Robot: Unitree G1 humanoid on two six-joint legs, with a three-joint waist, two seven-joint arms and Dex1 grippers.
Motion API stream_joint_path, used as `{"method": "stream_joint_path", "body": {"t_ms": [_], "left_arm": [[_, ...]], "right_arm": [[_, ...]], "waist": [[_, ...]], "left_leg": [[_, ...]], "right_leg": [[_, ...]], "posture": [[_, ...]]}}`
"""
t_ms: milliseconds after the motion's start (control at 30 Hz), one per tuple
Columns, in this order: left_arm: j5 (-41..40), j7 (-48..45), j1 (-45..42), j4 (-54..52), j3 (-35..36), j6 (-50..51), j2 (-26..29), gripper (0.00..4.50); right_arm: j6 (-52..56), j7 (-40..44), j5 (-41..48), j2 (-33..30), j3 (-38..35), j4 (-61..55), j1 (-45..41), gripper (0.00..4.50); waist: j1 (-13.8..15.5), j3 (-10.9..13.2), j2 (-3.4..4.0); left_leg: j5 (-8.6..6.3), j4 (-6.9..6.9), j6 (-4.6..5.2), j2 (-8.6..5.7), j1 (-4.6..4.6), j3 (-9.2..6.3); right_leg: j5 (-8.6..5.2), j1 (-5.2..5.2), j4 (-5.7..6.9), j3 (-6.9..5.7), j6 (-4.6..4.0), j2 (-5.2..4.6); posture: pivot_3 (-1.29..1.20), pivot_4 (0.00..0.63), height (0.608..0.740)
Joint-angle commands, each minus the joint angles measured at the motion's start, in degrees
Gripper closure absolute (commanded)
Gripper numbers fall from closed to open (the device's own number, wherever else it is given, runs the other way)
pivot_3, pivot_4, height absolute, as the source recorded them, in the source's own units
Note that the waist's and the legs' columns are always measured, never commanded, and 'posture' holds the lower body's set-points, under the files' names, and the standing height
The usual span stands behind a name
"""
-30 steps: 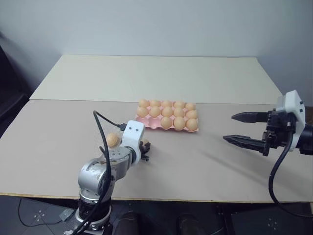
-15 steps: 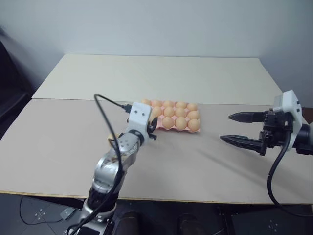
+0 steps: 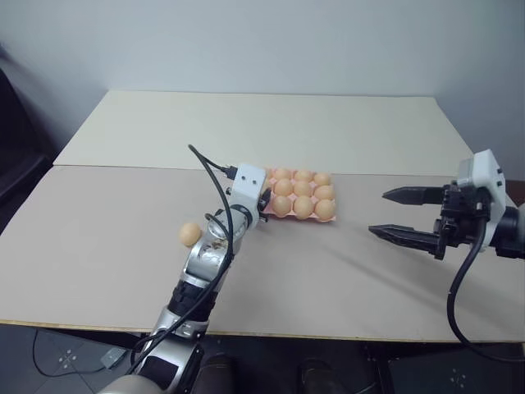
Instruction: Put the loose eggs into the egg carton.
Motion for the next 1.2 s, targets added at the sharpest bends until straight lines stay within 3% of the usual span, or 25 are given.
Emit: {"method": "stream_joint_path", "body": {"t_ms": [33,233,267,500,800,967,1100,1200], "left_arm": [[0.62,-1.04,-0.6,-0.83,0.5,-2.33,-0.38,2.98],[0.6,-2.0,-0.45,-0.58,1.29,-2.73,-0.78,2.98],[0.71,-2.0,-0.43,-0.63,1.39,-2.51,-0.8,2.24],[0.57,-3.16,0.26,-2.51,1.65,-0.21,-0.18,0.09],[-1.19,-5.78,1.85,-11.94,3.74,5.76,2.49,0.09],[-5.85,-8.31,1.44,-22.44,8.88,17.59,5.84,0.09],[-12.26,-12.43,0.88,-30.39,17.13,32.56,11.93,0.09],[-19.07,-19.07,1.3,-34.17,24.45,41.87,19.58,0.09]], "right_arm": [[-0.2,-0.38,0.99,-0.73,-1.7,-1.2,-0.36,0.0],[0.03,-1.08,1.27,-0.66,-0.99,-1.4,-0.81,0.0],[0.04,-1.09,1.27,-0.69,-0.95,-1.37,-0.86,0.0],[0.28,-1.18,1.24,-0.76,-0.36,-1.06,-1.56,0.0],[0.1,-1.17,1.3,-0.69,0.0,-0.98,-1.65,0.0],[-0.16,-0.89,1.13,-0.65,0.56,-0.55,-2.21,0.0],[-0.61,-0.67,0.75,-0.24,1.74,0.07,-3.19,0.0],[-1.02,-0.43,0.44,0.12,2.51,0.59,-3.8,0.0]], "waist": [[0.01,0.0,0.0],[0.0,0.0,0.0],[0.01,0.0,0.0],[0.0,0.0,0.0],[-0.08,0.0,0.0],[-0.16,-0.01,0.01],[-0.7,-0.01,0.01],[-0.99,-0.01,0.01]], "left_leg": [[0.0,0.0,0.0,0.0,0.0,0.0],[0.0,0.0,0.0,0.0,0.0,0.0],[0.0,0.0,0.0,0.0,0.01,0.0],[0.0,0.0,0.0,0.0,0.01,0.0],[0.01,0.0,-0.01,0.0,0.01,-0.01],[0.0,0.0,0.0,0.0,0.01,-0.01],[0.0,0.0,0.01,0.01,0.02,-0.03],[-0.01,0.0,0.03,0.02,0.02,-0.04]], "right_leg": [[0.0,0.0,0.0,0.0,0.0,0.0],[0.0,0.0,0.01,0.0,0.0,0.0],[0.0,0.0,0.01,0.0,0.0,0.0],[0.0,0.0,0.02,0.0,0.0,0.0],[0.0,-0.01,0.04,0.0,0.0,0.0],[0.0,-0.01,0.05,0.01,0.0,0.0],[0.0,-0.03,0.09,0.01,0.0,0.0],[-0.01,-0.04,0.1,0.0,0.01,0.0]], "posture": [[0.0,0.15,0.74],[0.0,0.15,0.74],[0.0,0.15,0.74],[0.0,0.15,0.74],[0.0,0.15,0.74],[0.0,0.15,0.74],[0.0,0.15,0.74],[0.0,0.15,0.74]]}}
